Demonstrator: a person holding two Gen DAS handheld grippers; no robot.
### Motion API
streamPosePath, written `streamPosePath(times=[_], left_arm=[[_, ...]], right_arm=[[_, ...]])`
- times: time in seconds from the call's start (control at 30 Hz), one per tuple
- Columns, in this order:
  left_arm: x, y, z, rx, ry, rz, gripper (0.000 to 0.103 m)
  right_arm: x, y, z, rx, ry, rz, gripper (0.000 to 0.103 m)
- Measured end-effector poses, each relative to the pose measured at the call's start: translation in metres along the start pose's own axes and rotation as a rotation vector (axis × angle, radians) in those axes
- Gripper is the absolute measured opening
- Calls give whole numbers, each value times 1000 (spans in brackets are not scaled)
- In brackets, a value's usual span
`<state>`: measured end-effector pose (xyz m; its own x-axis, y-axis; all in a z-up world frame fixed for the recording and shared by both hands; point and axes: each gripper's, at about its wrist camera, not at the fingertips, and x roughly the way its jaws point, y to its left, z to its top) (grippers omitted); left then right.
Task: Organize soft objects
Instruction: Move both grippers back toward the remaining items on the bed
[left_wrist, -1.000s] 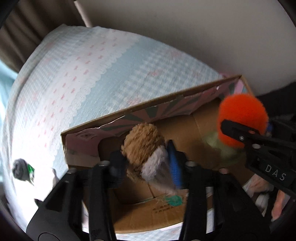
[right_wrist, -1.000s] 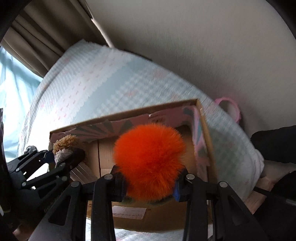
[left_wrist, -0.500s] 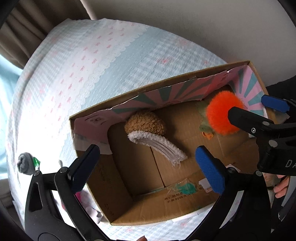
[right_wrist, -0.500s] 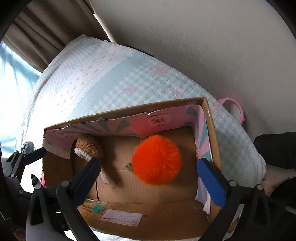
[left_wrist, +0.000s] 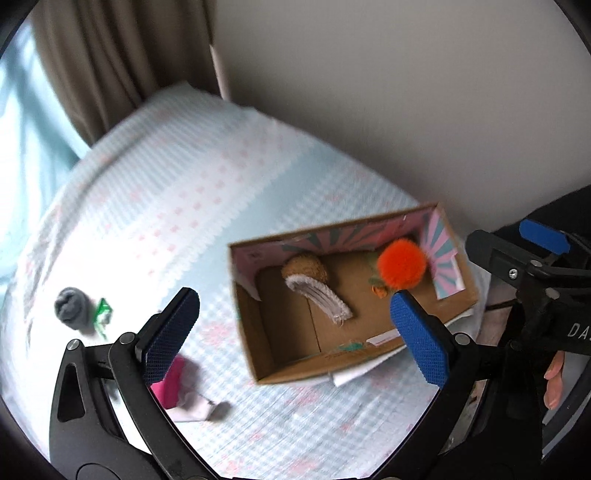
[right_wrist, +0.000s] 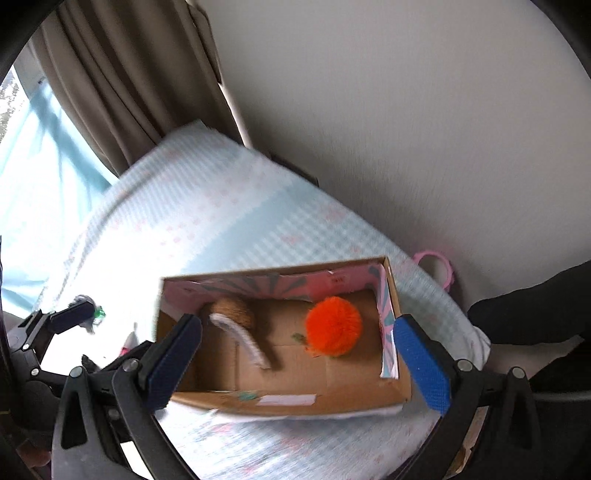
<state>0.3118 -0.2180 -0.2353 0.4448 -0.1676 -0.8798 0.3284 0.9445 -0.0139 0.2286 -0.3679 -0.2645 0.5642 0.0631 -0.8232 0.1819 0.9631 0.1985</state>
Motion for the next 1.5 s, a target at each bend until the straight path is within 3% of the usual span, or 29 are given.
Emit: streamPosePath(times=[0.23,0.43,0.63,0.83,1.13,1.5], left_arm=[[-110,39,-23,-74,-177,30,103],[-179,69,-55,-119,-280,73,103],[-219,100,-86,-166,-336,86,103],[-251,147,-126,-228,-378,146,103],[-241,231,-195,-312,-379,242,103],[-127,315,-259,-353,-259,238,103]], right_arm=[[-92,50,-12,-45,-144,-48,103],[-150,90,-39,-66,-239,-63,103],[-179,123,-61,-100,-271,-36,103],[-193,164,-84,-181,-322,22,103],[-144,234,-130,-255,-309,138,103],[-20,290,-188,-247,-186,143,103]])
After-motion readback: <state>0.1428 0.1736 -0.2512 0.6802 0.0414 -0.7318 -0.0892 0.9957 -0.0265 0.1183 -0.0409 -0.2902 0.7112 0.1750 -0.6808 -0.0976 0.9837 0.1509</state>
